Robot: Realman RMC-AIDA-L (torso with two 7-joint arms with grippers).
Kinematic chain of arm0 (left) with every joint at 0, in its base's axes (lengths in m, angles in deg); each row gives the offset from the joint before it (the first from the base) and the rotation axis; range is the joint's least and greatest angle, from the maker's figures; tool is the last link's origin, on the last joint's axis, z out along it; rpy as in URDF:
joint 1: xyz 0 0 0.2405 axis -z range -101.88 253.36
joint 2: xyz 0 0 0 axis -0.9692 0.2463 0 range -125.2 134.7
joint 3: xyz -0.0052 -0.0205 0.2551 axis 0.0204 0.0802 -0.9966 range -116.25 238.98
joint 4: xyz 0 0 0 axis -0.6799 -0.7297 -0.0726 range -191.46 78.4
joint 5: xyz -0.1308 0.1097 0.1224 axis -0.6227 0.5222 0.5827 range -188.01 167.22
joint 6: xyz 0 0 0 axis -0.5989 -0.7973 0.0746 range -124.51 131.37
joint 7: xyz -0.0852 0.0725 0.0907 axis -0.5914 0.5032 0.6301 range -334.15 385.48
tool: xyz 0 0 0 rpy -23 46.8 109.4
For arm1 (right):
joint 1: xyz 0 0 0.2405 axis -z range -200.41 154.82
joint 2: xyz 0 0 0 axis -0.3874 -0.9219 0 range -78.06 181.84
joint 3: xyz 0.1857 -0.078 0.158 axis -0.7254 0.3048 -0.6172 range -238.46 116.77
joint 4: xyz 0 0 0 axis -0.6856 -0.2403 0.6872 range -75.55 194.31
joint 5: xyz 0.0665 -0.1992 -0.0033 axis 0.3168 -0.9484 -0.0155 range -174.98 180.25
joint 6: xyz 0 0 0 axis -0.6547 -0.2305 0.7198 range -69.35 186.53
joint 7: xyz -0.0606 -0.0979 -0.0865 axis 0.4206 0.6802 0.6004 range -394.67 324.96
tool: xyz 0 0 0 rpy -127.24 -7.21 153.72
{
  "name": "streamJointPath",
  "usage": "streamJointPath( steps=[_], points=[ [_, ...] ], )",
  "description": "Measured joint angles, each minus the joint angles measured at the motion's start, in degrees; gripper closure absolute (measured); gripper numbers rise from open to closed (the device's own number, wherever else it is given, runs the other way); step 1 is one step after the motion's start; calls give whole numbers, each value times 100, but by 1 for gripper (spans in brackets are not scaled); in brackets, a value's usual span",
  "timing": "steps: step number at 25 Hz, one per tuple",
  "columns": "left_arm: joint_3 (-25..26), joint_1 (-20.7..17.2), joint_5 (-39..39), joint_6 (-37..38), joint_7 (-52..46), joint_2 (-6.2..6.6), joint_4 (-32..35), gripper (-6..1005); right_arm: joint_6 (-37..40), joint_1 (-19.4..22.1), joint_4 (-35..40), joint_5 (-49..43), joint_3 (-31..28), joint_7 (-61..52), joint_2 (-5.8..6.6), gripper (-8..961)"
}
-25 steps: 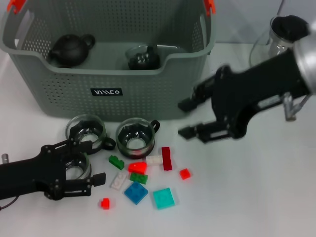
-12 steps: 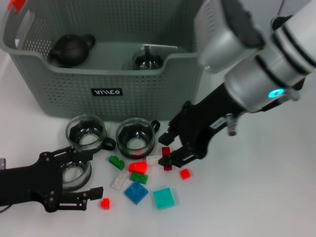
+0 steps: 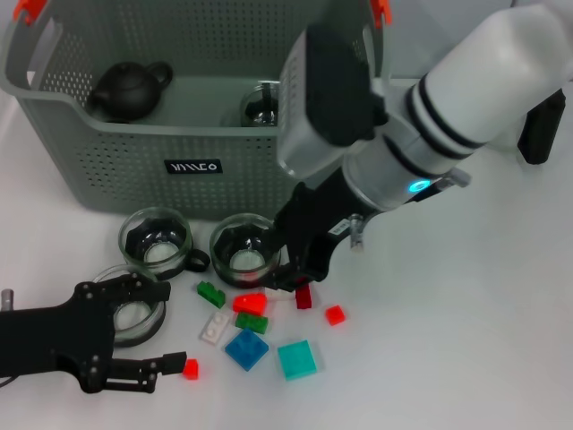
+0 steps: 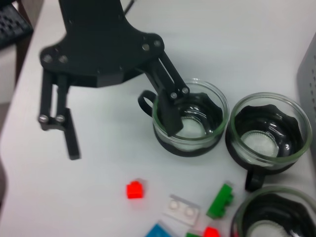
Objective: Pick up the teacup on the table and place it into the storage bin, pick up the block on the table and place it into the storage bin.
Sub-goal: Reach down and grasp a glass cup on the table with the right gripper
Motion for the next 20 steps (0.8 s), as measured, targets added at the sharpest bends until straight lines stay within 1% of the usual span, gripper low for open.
streamJointPath(
  steps=[4,11,20],
  points=[
    [0,10,41,-15,19,0,0,70,-618,-9,-58,-3,552,-40,-9,457],
    [1,11,45,-22,21,0,-1,70,-1362,-107,-365,48,1146,-38,-32,456],
    [35,11,48,-22,19,0,-17,70,-1846,-119,-522,225,1539,-13,-51,458]
  ],
)
